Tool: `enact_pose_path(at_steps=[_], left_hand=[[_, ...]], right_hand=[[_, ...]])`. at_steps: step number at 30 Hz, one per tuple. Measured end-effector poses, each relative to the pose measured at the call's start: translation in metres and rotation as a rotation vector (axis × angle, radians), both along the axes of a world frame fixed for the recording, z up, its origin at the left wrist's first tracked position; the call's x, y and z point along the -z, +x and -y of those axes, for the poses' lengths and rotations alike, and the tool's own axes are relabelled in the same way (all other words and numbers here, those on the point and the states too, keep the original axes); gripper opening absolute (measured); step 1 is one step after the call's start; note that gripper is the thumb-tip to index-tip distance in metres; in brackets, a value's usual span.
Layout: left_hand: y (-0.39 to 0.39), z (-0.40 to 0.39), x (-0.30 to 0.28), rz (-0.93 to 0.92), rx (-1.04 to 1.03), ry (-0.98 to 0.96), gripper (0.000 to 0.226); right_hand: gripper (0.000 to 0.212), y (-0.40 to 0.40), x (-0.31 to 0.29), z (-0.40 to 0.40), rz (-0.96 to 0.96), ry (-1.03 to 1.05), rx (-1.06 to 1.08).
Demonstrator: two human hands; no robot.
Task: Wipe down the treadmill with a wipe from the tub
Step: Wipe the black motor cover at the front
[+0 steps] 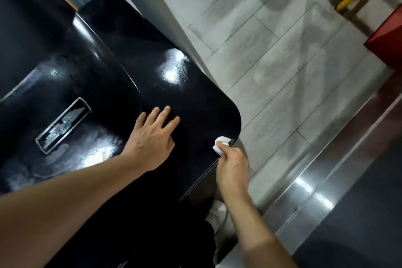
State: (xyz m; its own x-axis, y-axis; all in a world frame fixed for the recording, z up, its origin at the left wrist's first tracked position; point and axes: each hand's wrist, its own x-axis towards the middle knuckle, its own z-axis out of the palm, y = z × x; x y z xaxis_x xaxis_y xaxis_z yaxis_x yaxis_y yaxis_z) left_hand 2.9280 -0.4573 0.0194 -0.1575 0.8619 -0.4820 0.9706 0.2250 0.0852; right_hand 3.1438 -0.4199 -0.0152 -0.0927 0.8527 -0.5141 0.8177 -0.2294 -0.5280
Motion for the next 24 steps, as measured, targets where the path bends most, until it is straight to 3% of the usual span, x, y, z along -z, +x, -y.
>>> enact_pose_path(at_steps=[7,14,24], left_hand=[[0.02,-0.017,-0.117,0.003,-0.021,0.214,0.04],[0.031,-0.047,-0.287,0.011,-0.037,0.495,0.041],[0.03,-0.087,-0.463,-0.029,-0.074,0.648,0.04]], right_hand=[[0.045,0.002,-0.121,-0.062,-0.154,0.209,-0.177],[0.045,-0.007,-0.28,-0.101,-0.28,0.371,-0.195],[0.046,-0.022,-0.465,-0.146,-0.355,0.573,-0.263]])
